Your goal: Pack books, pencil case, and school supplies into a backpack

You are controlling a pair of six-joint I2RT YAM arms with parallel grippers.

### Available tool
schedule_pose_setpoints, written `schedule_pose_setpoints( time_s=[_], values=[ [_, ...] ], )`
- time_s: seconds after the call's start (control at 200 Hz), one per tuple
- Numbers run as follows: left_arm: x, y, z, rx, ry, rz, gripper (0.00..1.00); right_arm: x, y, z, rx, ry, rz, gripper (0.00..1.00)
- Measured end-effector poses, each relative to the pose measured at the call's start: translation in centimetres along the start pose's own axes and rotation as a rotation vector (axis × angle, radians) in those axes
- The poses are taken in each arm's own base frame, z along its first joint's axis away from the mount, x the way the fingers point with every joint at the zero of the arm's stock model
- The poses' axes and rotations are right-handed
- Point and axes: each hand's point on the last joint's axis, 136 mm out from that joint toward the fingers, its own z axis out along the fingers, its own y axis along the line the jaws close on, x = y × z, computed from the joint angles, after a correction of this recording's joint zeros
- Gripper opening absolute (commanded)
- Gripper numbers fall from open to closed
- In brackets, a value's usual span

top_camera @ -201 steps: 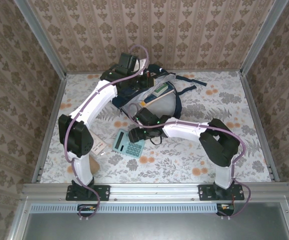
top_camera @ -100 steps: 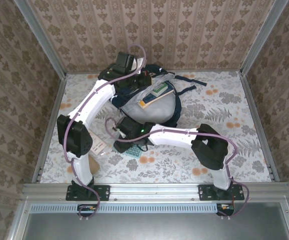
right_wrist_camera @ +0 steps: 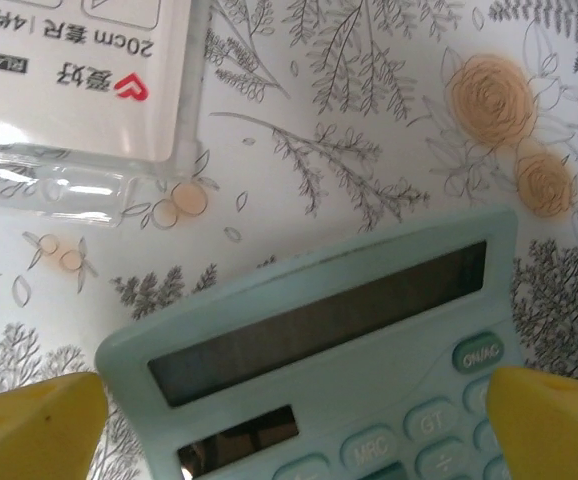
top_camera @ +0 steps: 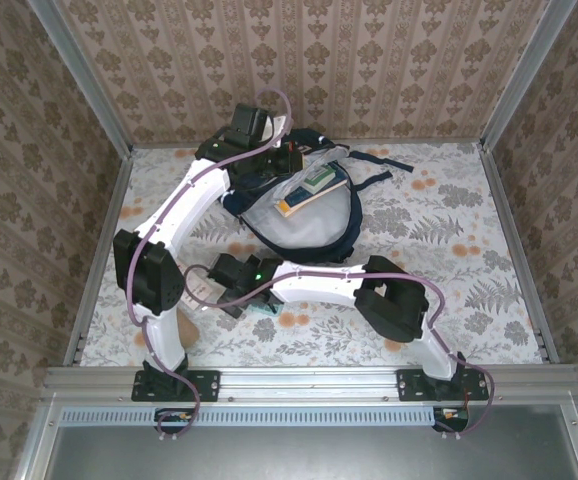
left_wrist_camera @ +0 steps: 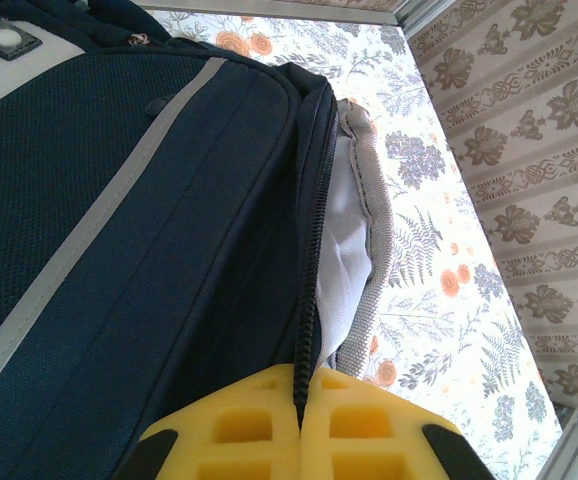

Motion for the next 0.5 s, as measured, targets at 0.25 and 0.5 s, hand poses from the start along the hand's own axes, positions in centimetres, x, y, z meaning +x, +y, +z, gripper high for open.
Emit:
schedule_pose_setpoints(
  time_s=[0.25,0.5],
  values=[
    [0.0,0.0,0.0,0.000,0.000,0.000,0.00,-1.3,-0.9,1.5,0.080,-0.001,-0.012,1.00],
    [0.0,0.0,0.0,0.001,0.000,0.000,0.00,0.4,-5.7,2.6,0.183,0.071,0.109,0.99]
  ],
)
